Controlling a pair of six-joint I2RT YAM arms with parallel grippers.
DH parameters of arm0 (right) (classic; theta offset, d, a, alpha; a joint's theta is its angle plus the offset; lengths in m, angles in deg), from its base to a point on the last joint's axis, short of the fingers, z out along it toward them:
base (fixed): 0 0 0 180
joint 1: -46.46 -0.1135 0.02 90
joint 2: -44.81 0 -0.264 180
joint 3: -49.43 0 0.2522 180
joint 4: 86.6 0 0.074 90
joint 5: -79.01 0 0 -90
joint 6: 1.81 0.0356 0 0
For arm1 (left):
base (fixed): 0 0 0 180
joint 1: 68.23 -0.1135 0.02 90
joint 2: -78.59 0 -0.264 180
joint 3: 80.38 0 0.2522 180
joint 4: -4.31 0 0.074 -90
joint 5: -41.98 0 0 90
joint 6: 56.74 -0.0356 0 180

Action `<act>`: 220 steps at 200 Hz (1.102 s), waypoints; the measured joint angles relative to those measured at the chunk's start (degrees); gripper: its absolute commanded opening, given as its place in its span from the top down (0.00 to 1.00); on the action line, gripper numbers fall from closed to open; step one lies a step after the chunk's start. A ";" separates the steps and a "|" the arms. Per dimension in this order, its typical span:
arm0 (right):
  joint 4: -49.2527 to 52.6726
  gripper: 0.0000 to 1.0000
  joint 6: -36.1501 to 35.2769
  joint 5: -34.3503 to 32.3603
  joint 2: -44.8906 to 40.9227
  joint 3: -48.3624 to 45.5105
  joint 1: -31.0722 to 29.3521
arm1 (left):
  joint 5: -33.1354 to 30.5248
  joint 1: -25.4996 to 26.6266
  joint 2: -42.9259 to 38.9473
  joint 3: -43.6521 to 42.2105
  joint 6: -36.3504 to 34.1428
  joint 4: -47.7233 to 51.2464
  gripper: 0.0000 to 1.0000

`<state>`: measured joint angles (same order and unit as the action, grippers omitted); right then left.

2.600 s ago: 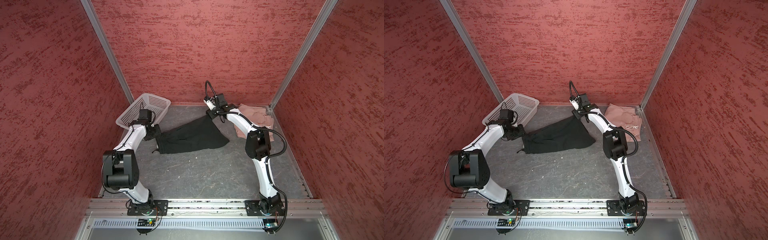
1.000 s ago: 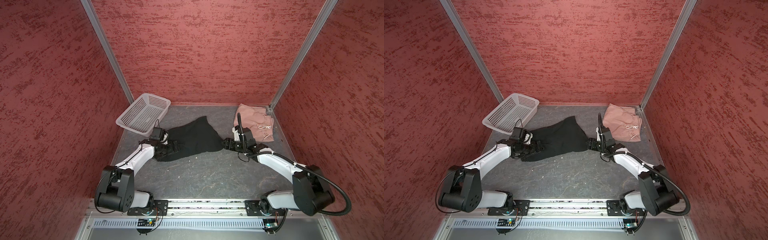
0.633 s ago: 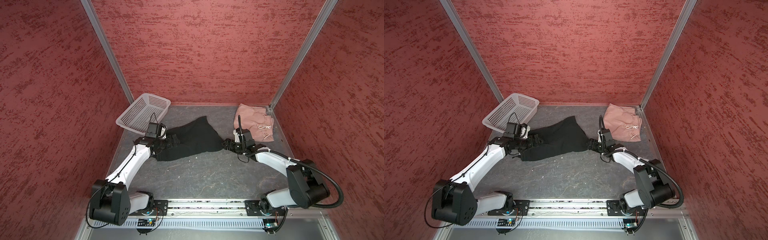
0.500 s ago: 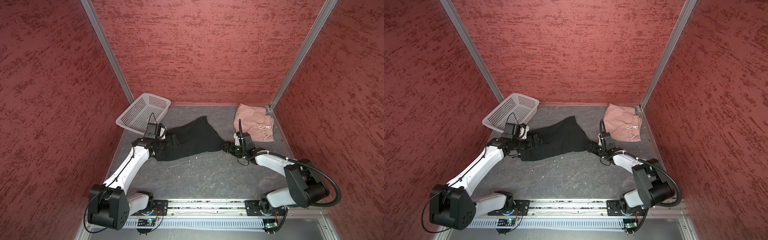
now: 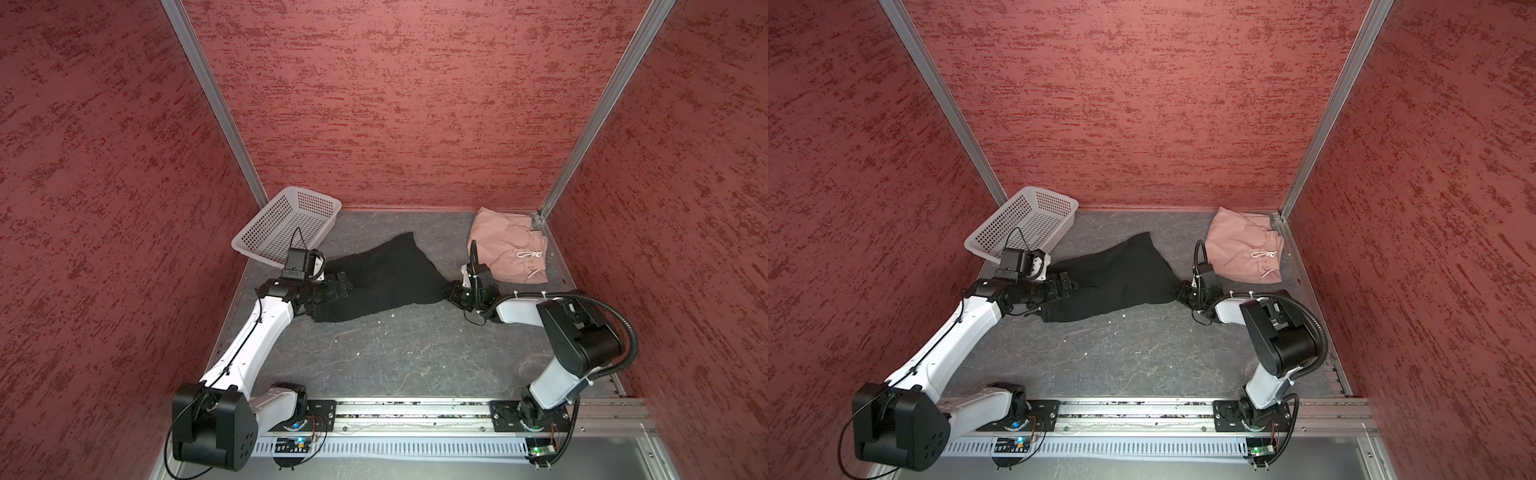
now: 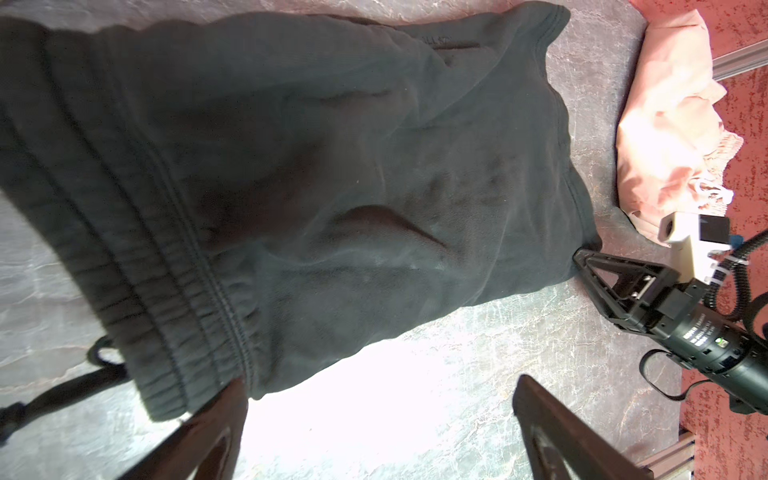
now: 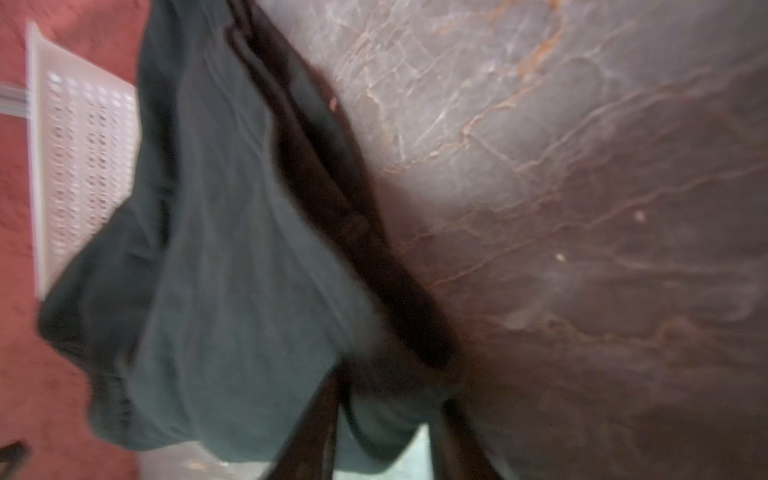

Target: Fold and stack the shorts

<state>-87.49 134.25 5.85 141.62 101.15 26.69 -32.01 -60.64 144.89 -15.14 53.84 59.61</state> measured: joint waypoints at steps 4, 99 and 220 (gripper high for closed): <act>0.15 1.00 -0.04 -0.26 -0.09 0.00 0.00 | -0.02 -0.04 -0.07 0.00 0.00 0.04 0.01; 19.04 0.69 5.55 -11.72 -41.42 -19.76 0.00 | -3.63 -0.02 1.07 -0.70 -0.24 -1.33 0.01; 45.68 0.28 3.13 -24.04 -54.80 -9.55 0.09 | -5.51 -0.04 8.90 -0.24 -4.57 -5.18 0.01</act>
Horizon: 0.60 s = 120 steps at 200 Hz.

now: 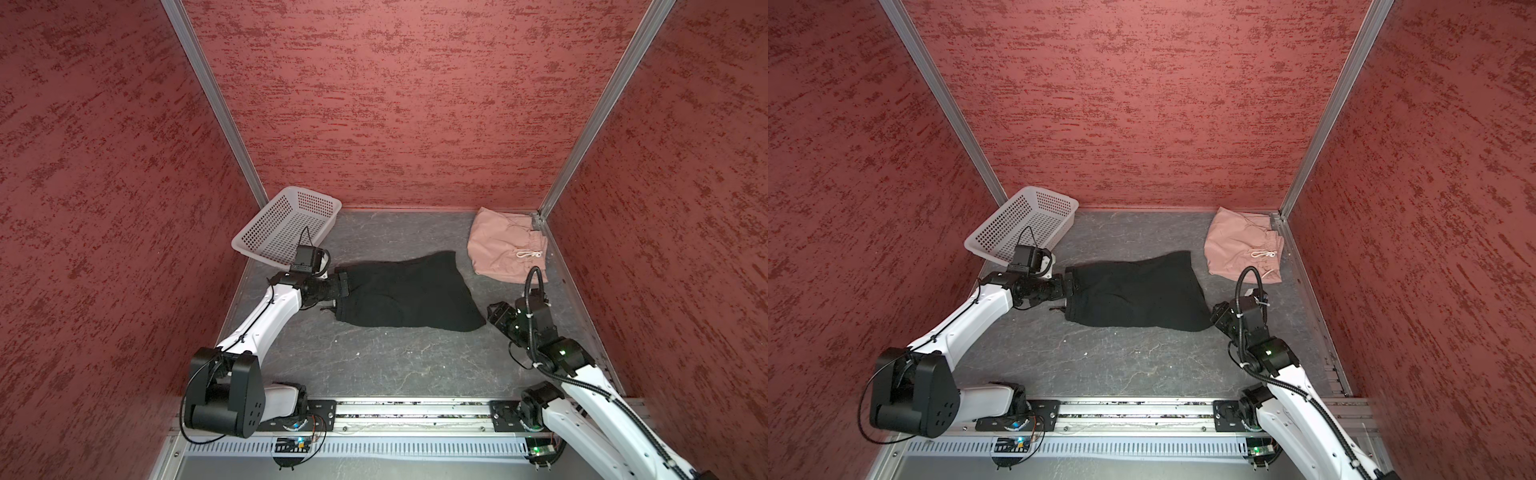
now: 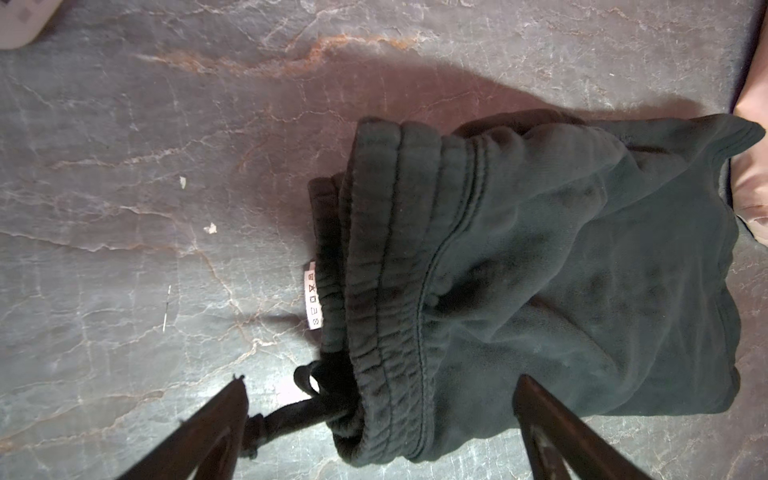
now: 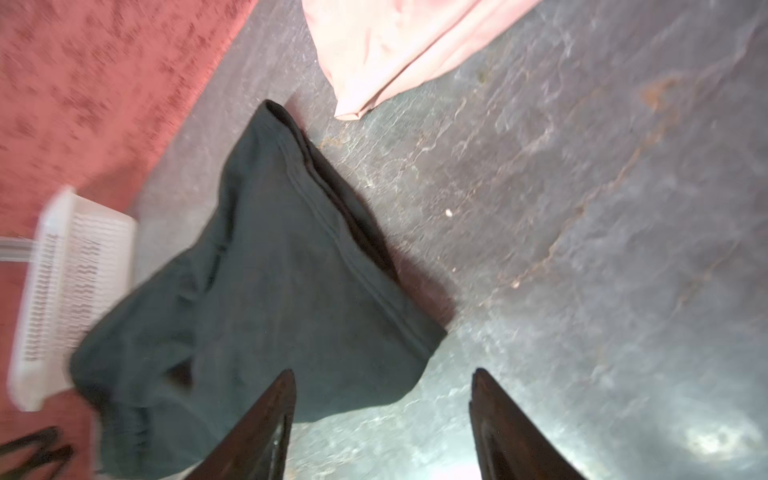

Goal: Fold and stack the shorts
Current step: 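Grasp the far corner with the right gripper while left holds the waistband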

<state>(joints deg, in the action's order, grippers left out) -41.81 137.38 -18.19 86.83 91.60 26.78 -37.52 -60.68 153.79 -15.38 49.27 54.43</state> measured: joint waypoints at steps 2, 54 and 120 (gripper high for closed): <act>-0.24 0.28 -0.74 -0.09 0.72 0.33 0.00 | 0.09 -0.07 0.00 -0.09 0.04 -0.09 0.01; -11.32 0.33 -16.79 5.73 25.38 13.07 4.17 | 4.55 -2.10 -0.85 -3.65 3.21 -3.54 0.12; -17.86 0.35 -28.89 19.26 51.08 25.66 6.01 | 6.14 -2.69 -4.37 -7.43 6.21 -3.78 0.01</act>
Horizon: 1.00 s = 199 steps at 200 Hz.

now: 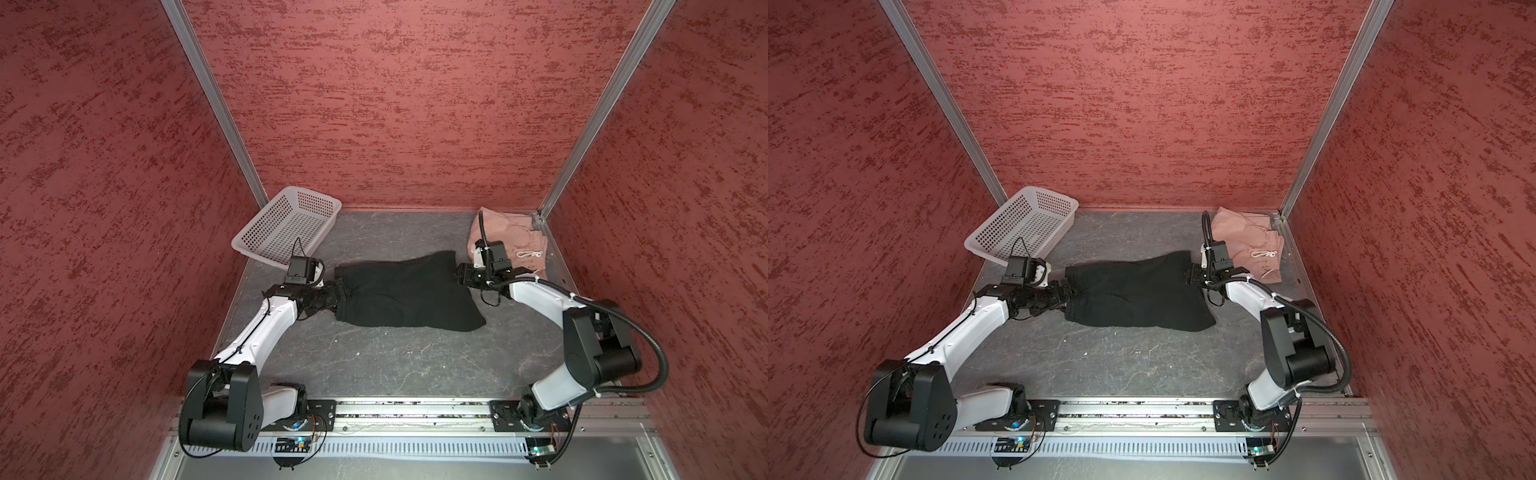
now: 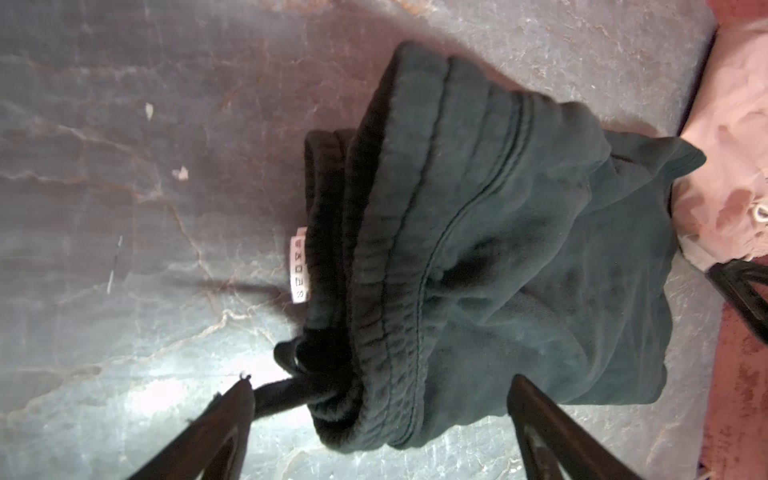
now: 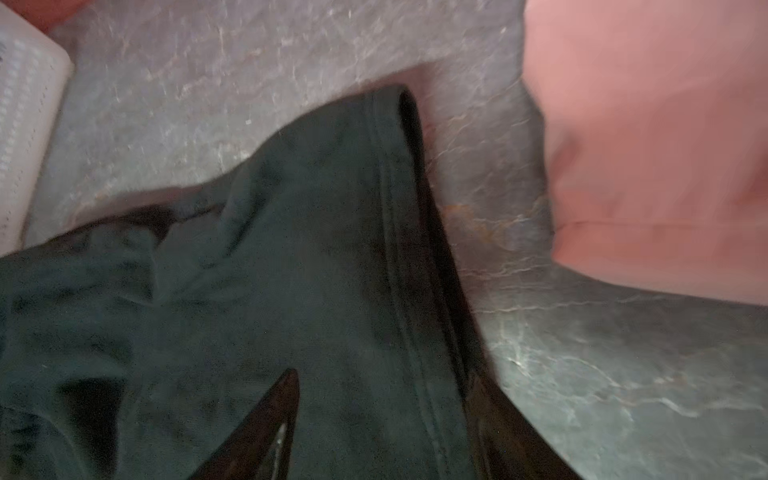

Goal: Fold and stack the shorts
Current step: 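Grasp the far corner with the right gripper while left holds the waistband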

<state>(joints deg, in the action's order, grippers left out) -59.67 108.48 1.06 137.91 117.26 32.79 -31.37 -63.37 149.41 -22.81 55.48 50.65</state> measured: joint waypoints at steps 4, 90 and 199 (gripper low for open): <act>-0.02 0.35 -0.44 0.26 0.59 0.17 0.07 | -0.04 -0.02 -0.15 -0.15 0.17 -0.02 0.00; -1.44 0.48 -4.98 5.73 7.93 2.69 2.49 | 3.21 -0.48 2.64 -4.42 0.44 -5.11 0.06; -2.58 1.00 -3.69 7.69 3.82 1.29 2.47 | 5.66 -0.13 2.47 -5.51 0.52 -5.11 0.10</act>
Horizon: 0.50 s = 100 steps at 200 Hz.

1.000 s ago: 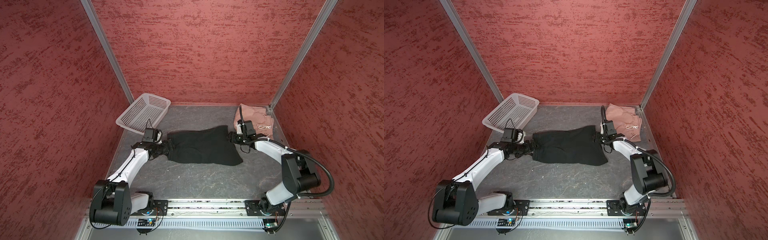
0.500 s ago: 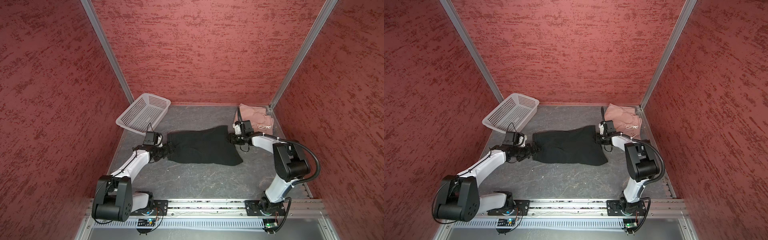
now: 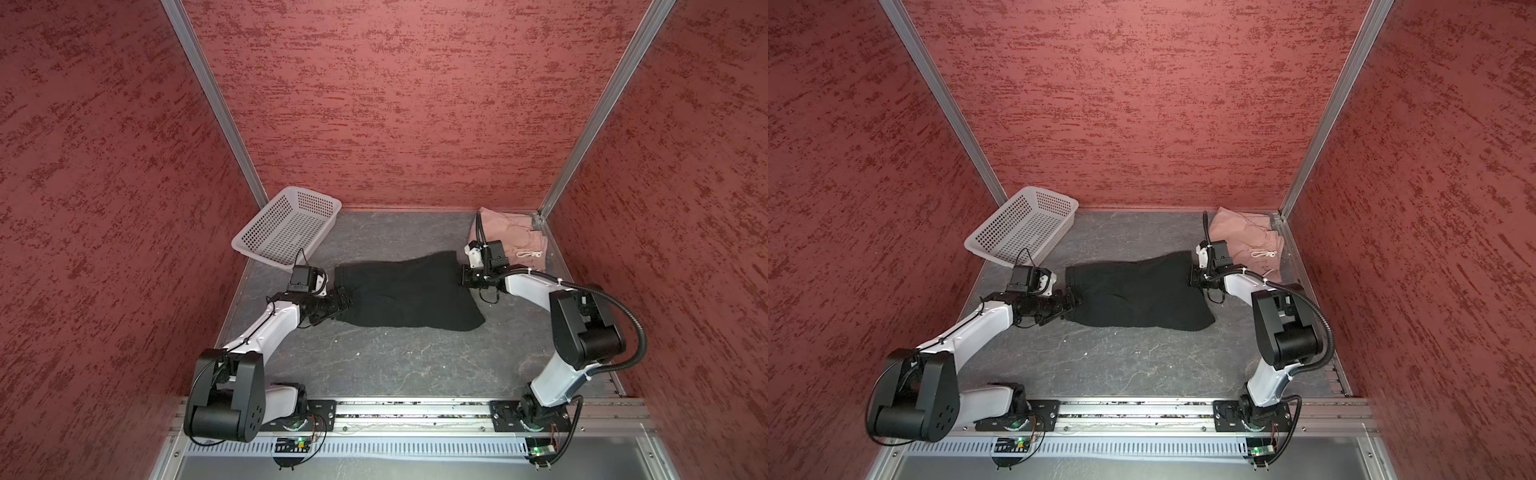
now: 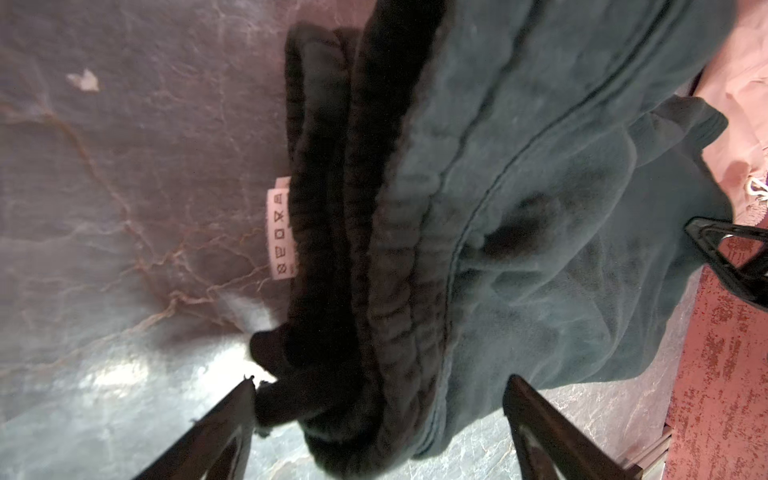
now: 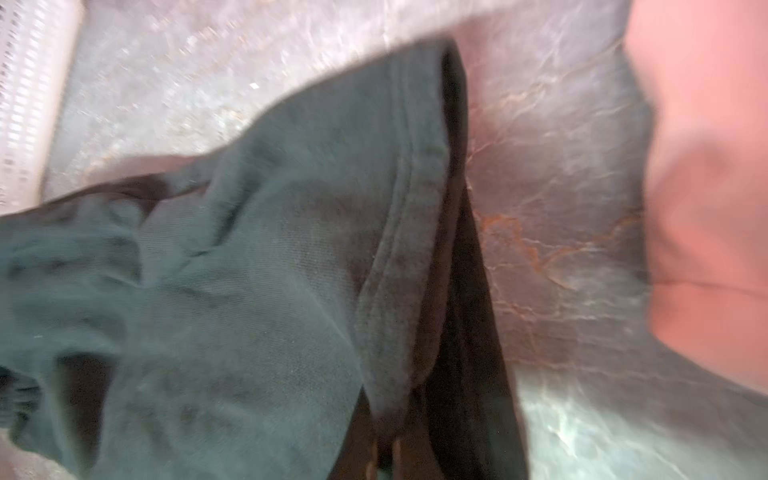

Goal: Fold and stack the shorts
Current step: 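Grasp the far corner with the right gripper while left holds the waistband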

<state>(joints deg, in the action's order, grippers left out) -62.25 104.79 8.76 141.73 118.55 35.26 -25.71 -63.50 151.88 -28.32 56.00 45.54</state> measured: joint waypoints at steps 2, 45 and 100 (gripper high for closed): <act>0.02 1.00 0.07 -0.02 -0.35 -0.07 0.00 | -0.11 0.04 -0.07 0.11 -0.02 0.22 0.11; -0.07 1.00 1.03 -0.46 -4.66 -1.95 0.00 | -4.61 2.08 -1.46 4.31 0.17 6.01 0.15; -0.09 1.00 1.84 -0.44 -4.79 -2.89 0.00 | -4.48 6.51 -1.60 4.72 0.87 4.39 0.22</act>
<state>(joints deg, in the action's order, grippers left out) -62.34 106.62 8.32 136.95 115.66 35.26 -30.19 -56.99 150.29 -23.60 56.88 49.93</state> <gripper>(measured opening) 0.065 0.794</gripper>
